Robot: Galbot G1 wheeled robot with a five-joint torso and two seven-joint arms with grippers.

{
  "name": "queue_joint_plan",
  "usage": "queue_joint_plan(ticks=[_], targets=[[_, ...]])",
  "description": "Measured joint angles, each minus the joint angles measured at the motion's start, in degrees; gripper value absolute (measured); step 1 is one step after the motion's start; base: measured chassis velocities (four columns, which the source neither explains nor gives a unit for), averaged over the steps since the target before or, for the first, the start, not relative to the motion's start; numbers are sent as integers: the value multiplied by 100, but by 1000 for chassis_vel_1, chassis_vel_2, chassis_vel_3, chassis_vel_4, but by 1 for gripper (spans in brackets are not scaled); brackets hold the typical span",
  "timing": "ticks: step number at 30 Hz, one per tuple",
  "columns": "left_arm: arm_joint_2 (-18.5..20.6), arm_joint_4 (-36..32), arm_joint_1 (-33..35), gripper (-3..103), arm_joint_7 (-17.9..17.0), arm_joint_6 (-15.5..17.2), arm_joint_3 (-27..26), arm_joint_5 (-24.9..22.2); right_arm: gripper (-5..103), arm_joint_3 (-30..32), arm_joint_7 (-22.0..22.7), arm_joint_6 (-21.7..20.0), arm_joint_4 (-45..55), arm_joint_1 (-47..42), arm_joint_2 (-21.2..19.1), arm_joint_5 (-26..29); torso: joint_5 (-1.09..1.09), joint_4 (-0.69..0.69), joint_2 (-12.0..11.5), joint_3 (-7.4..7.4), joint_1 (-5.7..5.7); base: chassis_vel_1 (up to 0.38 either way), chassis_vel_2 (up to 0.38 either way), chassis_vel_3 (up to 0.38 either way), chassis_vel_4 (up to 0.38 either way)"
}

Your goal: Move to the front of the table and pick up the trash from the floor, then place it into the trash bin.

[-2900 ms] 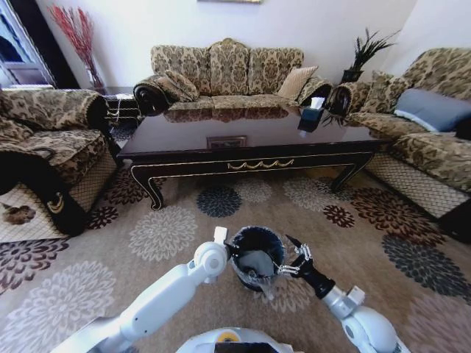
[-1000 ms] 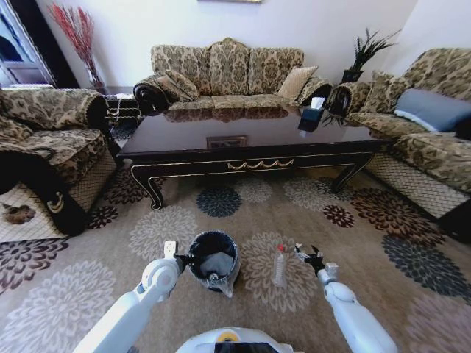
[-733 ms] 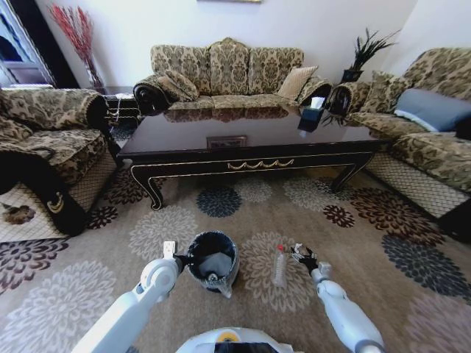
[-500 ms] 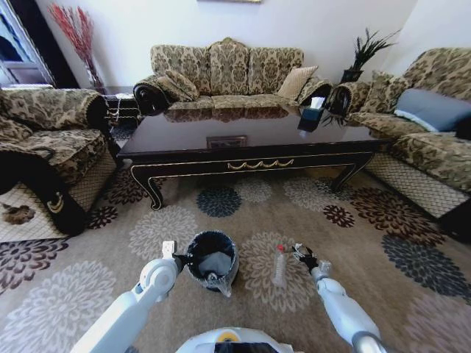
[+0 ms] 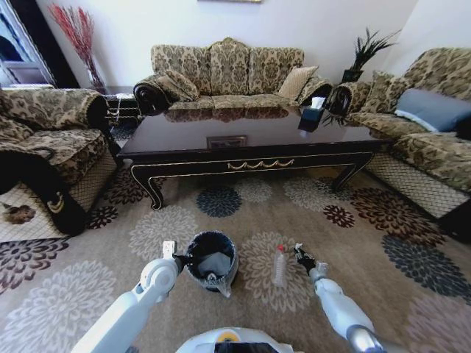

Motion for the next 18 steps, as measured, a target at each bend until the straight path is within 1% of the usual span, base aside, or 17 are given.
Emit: queue_joint_plan(ticks=[1, 4, 12, 18], targets=[[0, 0, 0, 0, 0, 0, 0, 0, 18, 0, 0, 0, 0, 0, 0, 0, 0, 0, 0, 0, 0, 0, 0, 0, 0], [-19, -1, -3, 0, -10, 0, 9, -1, 2, 1, -60, 2, -10, 1, -15, -3, -1, 0, 0, 0, 0, 0, 0, 0, 0], [-37, -1, -2, 0, -19, 0, 14, 0, 0, 47, -110, 14, -6, -81, -4, -10, 0, 1, 0, 0, 0, 0, 0, 0, 0], [-84, -5, 14, 0, -24, 0, 36, 12, 0, 102, -133, 14, 363, -357, -91, 93, 0, 1, 0, 0, 0, 0, 0, 0, 0]])
